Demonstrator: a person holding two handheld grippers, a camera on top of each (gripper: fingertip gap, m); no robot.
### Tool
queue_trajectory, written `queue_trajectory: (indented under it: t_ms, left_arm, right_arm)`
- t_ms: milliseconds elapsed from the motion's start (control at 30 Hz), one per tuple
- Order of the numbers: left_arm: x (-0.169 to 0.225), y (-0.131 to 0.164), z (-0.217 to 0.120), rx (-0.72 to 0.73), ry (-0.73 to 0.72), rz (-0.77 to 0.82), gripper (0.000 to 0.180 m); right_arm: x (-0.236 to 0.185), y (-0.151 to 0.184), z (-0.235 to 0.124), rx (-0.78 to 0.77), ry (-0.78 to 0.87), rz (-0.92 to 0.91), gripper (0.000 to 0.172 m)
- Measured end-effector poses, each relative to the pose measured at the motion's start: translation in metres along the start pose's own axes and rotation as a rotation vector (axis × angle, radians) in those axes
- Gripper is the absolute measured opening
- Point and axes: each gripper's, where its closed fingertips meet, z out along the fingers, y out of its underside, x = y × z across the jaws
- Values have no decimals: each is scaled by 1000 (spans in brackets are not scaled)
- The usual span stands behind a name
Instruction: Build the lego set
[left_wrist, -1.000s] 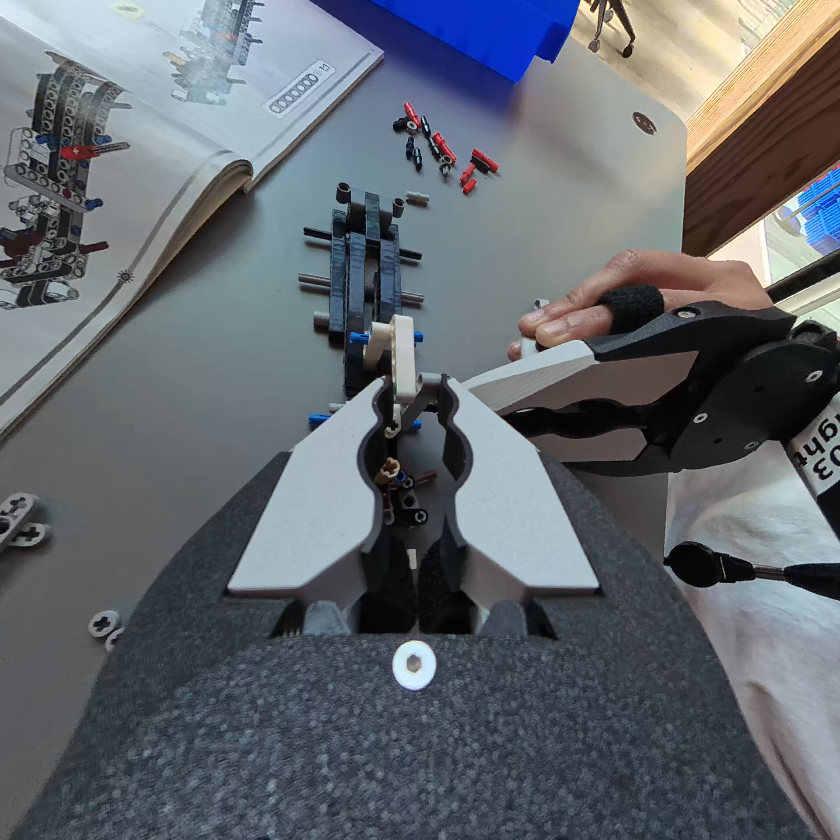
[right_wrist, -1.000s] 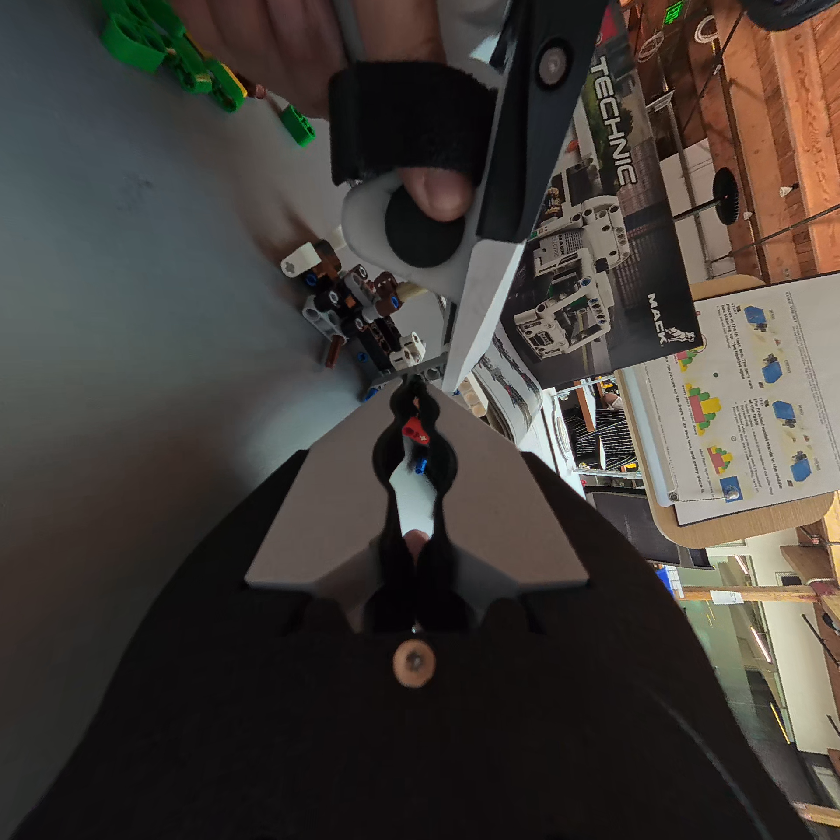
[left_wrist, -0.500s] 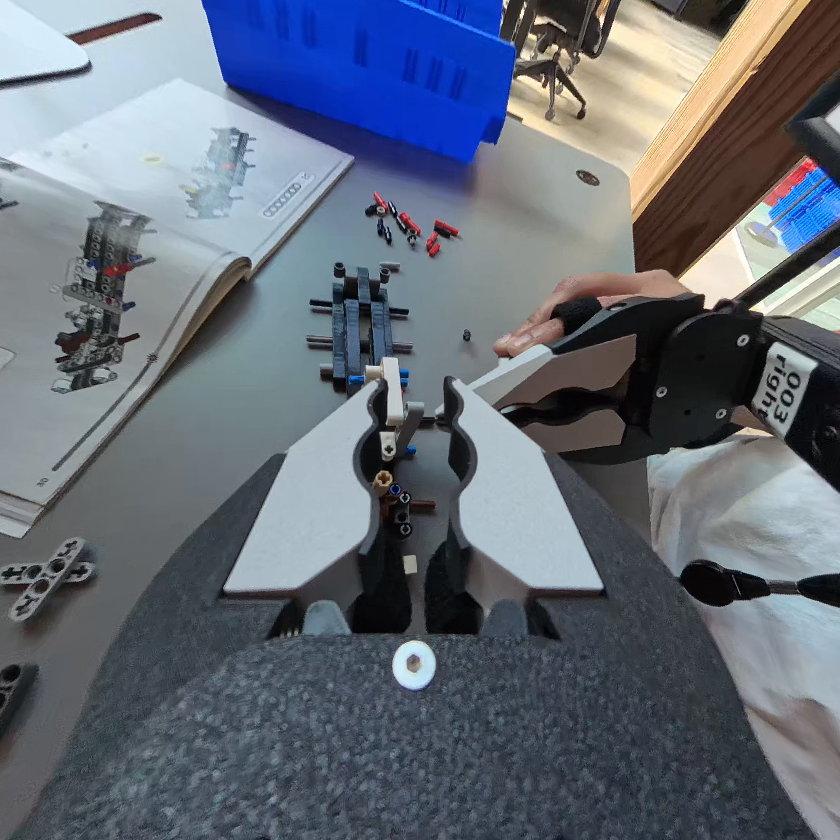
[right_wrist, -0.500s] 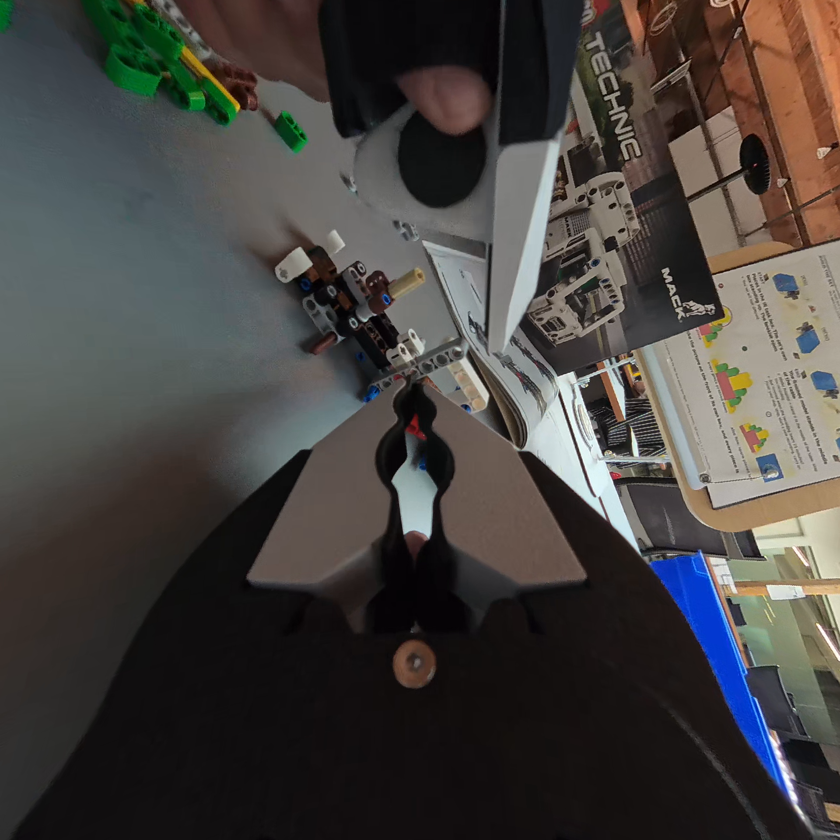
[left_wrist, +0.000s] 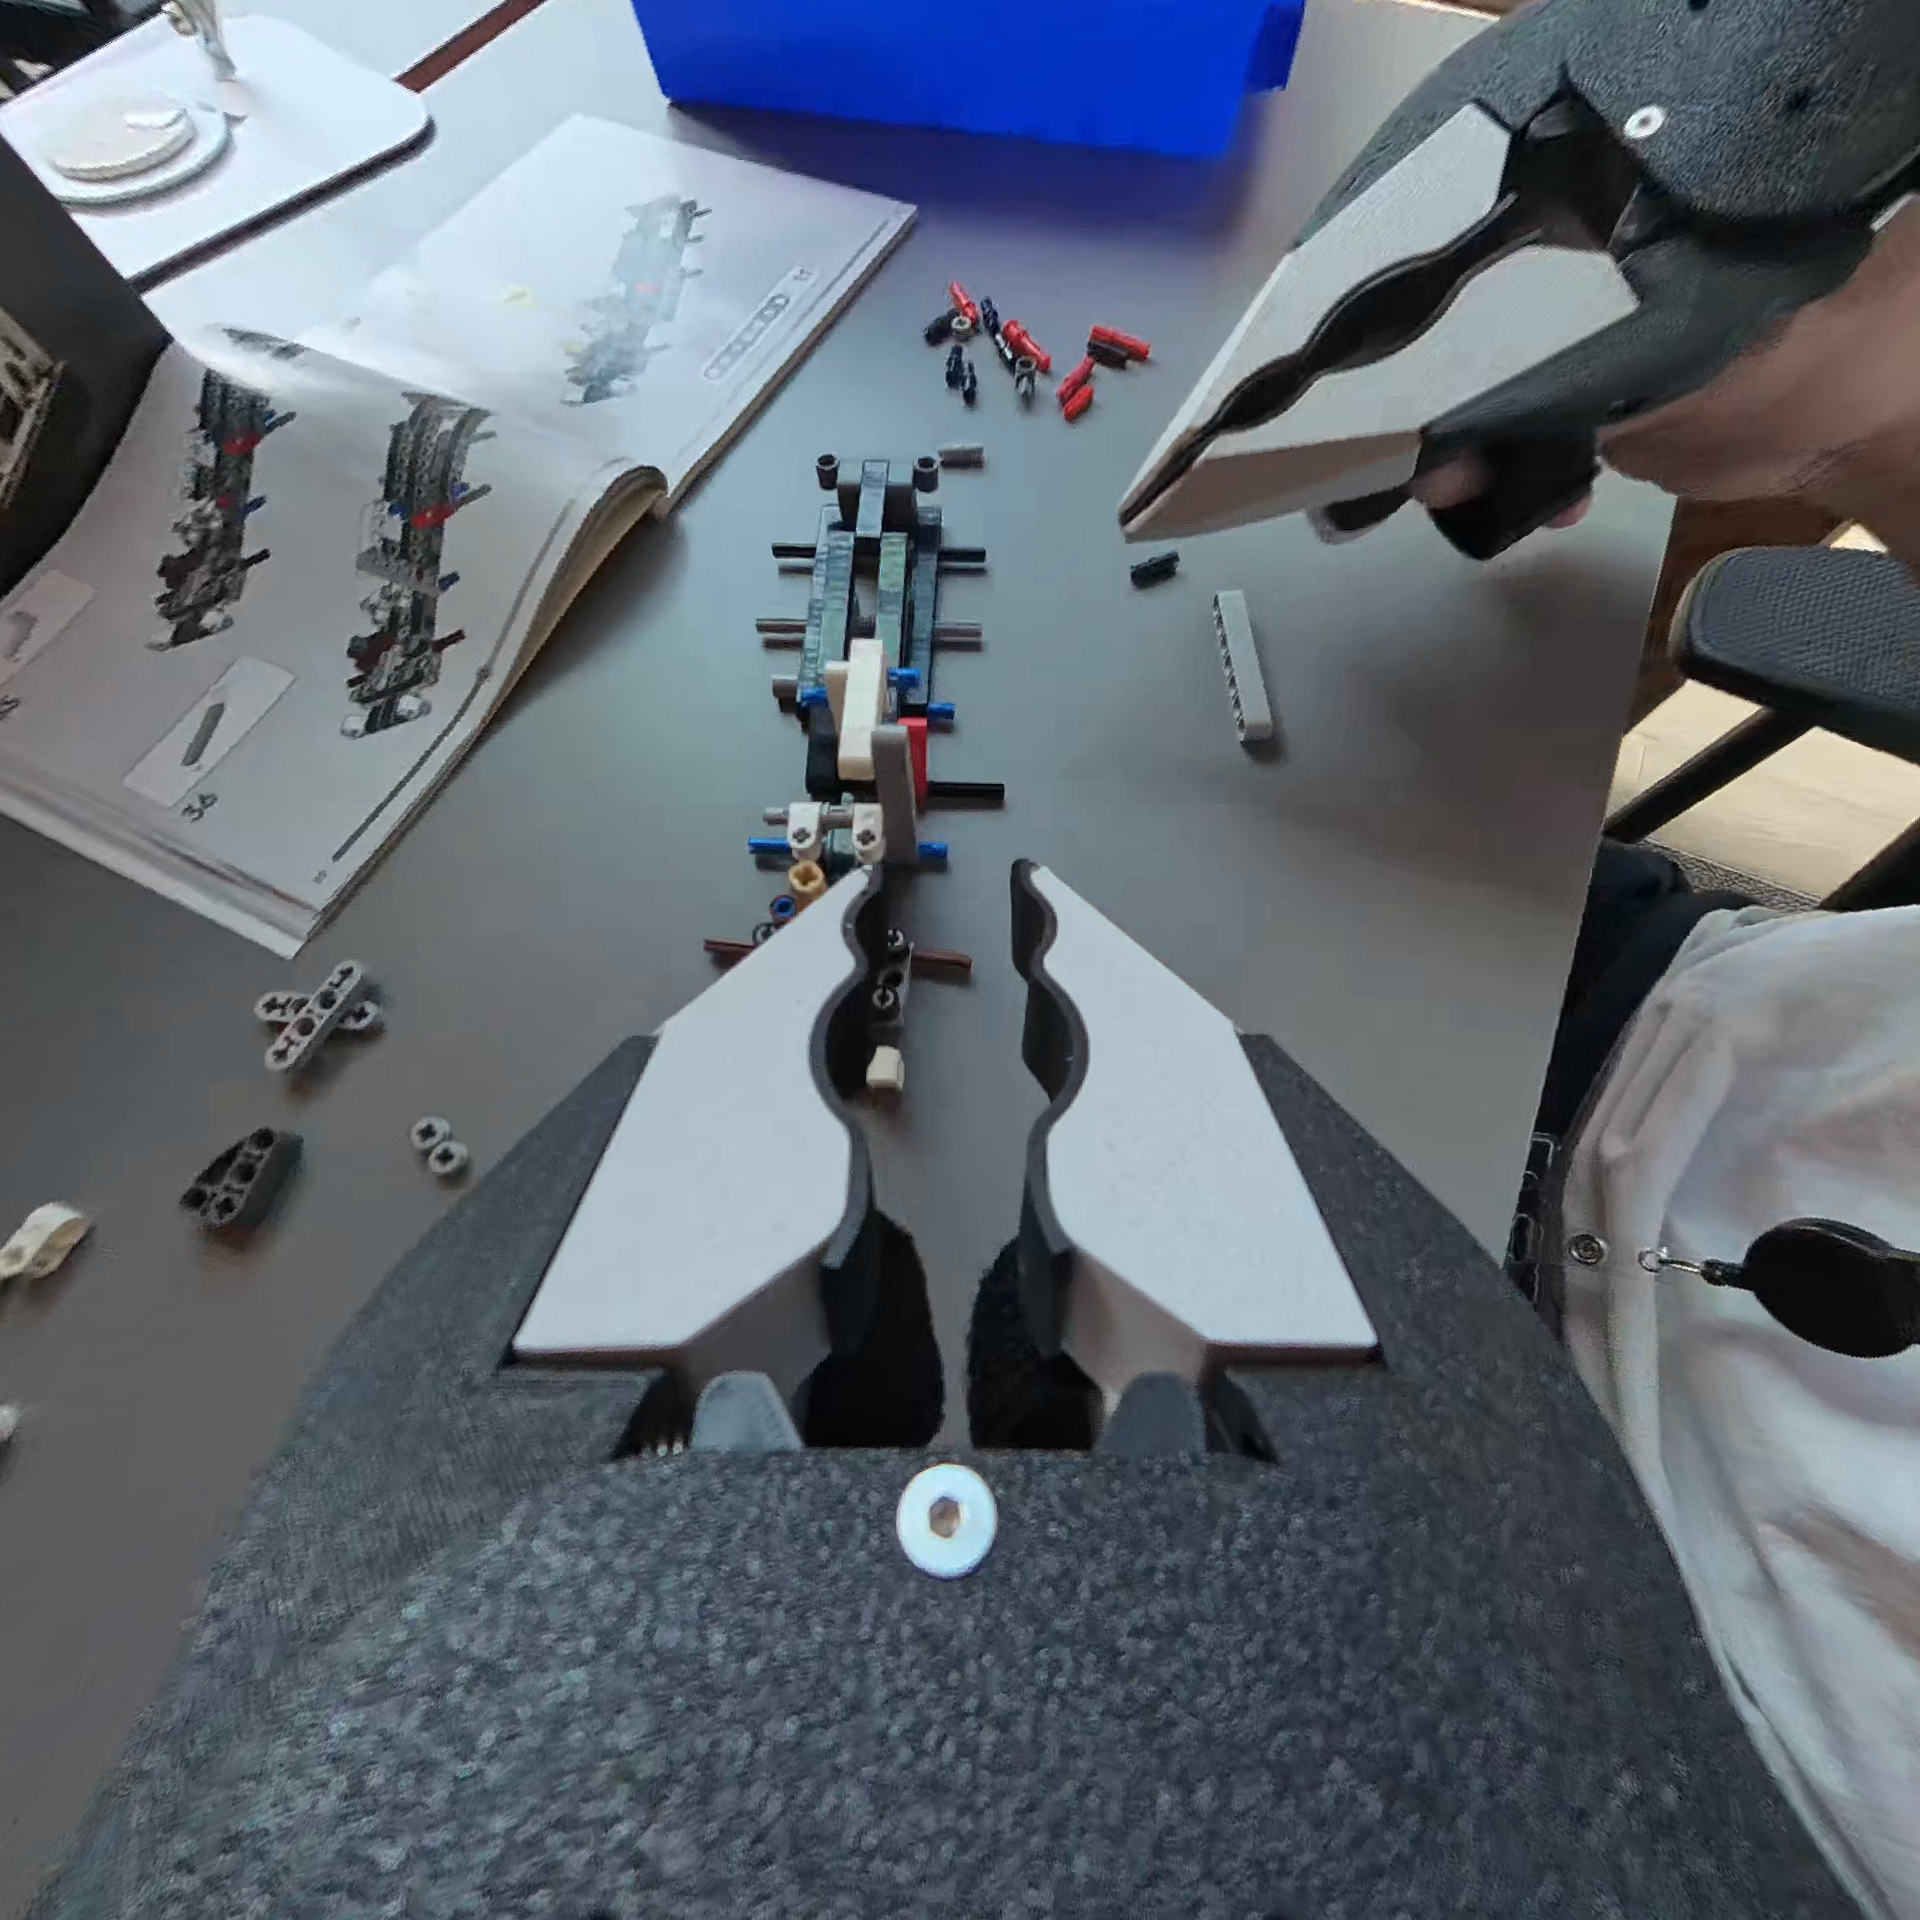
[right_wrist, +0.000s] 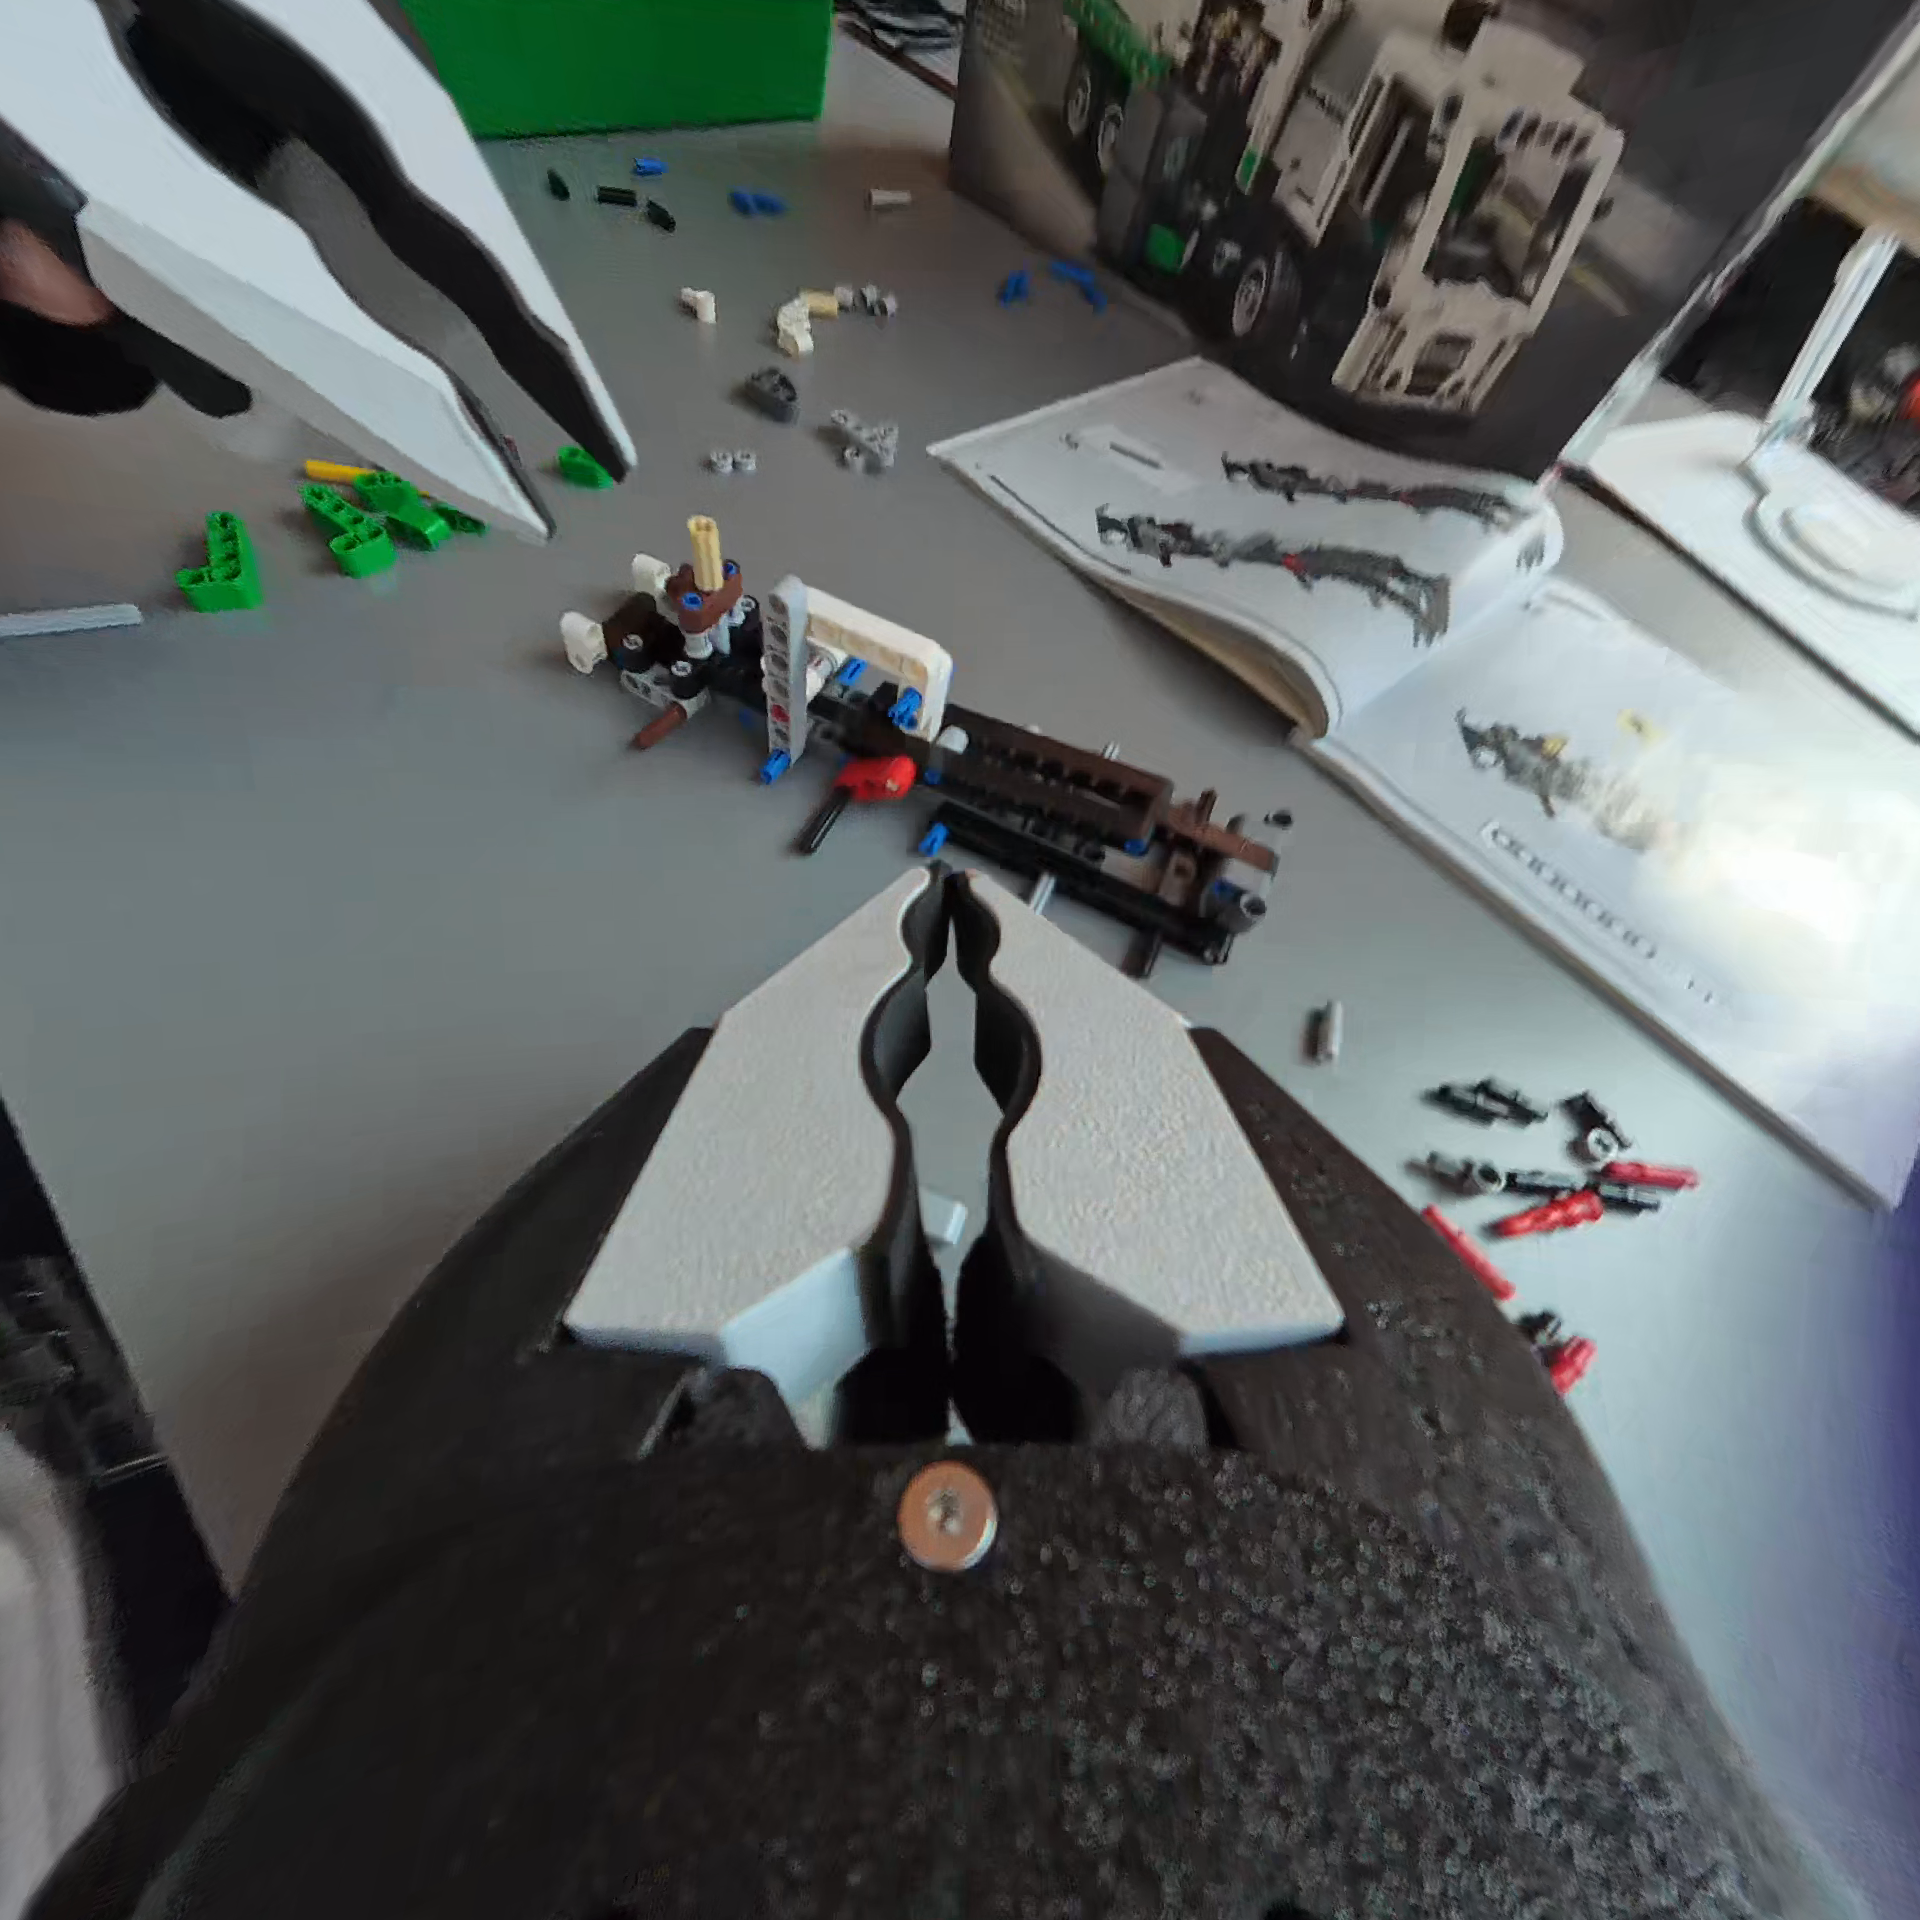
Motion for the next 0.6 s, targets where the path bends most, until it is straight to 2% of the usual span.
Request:
queue_trajectory:
  t_ms: [100,200,267,400,600]
  left_arm:
    - [15,6,-12,47,-5,-49,21]
    - [26,10,-23,84,-25,-82,21]
    - [36,9,-26,112,-11,-76,20]
    - [47,6,-22,125,22,-66,20]
    - [52,10,-16,138,59,-94,19]
  right_arm:
    - [9,8,-26,46,-10,187,1]
    - [34,40,-46,-69,85,122,15]
    - [38,60,-44,-150,62,38,19]
    - [28,72,-28,-228,-65,59,27]
    - [22,67,-13,-242,-75,29,14]
